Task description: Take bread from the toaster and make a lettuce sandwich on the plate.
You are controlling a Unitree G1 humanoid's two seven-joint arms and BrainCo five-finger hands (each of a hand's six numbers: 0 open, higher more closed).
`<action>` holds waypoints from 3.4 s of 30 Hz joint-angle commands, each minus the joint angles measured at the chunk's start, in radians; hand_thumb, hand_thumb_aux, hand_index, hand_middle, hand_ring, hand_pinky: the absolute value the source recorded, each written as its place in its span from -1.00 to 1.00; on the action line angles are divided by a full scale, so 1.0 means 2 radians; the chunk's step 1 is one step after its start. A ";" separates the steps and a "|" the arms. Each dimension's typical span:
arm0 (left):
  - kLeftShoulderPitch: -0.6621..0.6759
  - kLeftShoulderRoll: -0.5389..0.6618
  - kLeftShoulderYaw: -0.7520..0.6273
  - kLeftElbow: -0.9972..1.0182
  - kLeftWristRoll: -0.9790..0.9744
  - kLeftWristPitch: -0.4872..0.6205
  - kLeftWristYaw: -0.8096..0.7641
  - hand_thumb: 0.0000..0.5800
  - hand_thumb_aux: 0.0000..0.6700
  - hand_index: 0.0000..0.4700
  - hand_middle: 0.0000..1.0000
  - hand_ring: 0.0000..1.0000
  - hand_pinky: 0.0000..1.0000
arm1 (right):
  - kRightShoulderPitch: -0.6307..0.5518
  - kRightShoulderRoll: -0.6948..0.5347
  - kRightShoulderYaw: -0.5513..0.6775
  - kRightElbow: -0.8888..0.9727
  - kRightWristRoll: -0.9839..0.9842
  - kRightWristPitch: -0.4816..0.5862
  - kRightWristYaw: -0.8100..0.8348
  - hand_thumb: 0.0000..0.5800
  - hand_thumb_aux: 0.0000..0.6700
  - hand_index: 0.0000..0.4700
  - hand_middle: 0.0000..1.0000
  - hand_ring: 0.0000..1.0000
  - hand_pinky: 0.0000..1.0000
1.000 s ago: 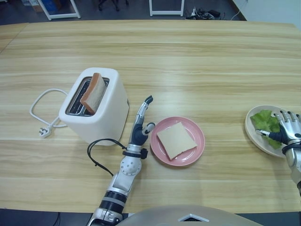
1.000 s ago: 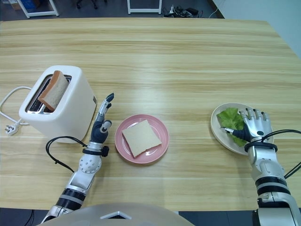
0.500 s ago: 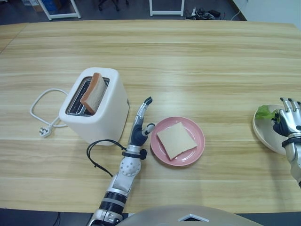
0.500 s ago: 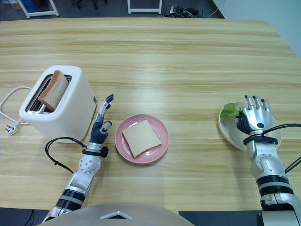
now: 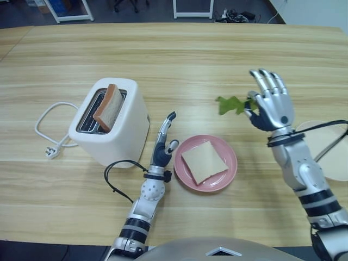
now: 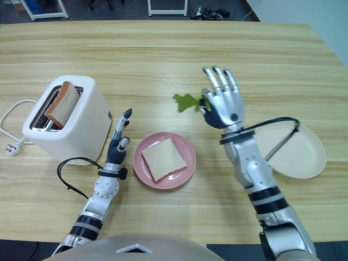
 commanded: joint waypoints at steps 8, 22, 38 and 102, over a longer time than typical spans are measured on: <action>-0.005 -0.011 0.009 0.020 -0.002 -0.004 -0.004 -1.00 -1.00 -1.00 -1.00 -1.00 -1.00 | 0.051 0.021 0.103 0.042 -0.022 -0.061 0.025 1.00 1.00 1.00 -1.00 -1.00 -1.00; -0.013 -0.009 0.007 0.047 0.008 -0.008 -0.003 -1.00 -1.00 -1.00 -1.00 -1.00 -1.00 | 0.109 -0.020 0.070 -0.062 -0.016 -0.079 0.083 1.00 1.00 1.00 -1.00 -1.00 -1.00; -0.015 -0.012 0.002 0.064 0.018 -0.007 0.002 -1.00 -1.00 -1.00 -1.00 -1.00 -1.00 | 0.145 -0.028 0.081 -0.068 -0.008 -0.131 0.132 1.00 1.00 1.00 -1.00 -1.00 -1.00; 0.027 0.126 0.198 -0.394 0.042 0.117 0.155 1.00 1.00 1.00 1.00 1.00 1.00 | 0.155 0.080 -0.159 0.005 0.321 -0.156 0.085 -1.00 -1.00 -1.00 -1.00 -1.00 -1.00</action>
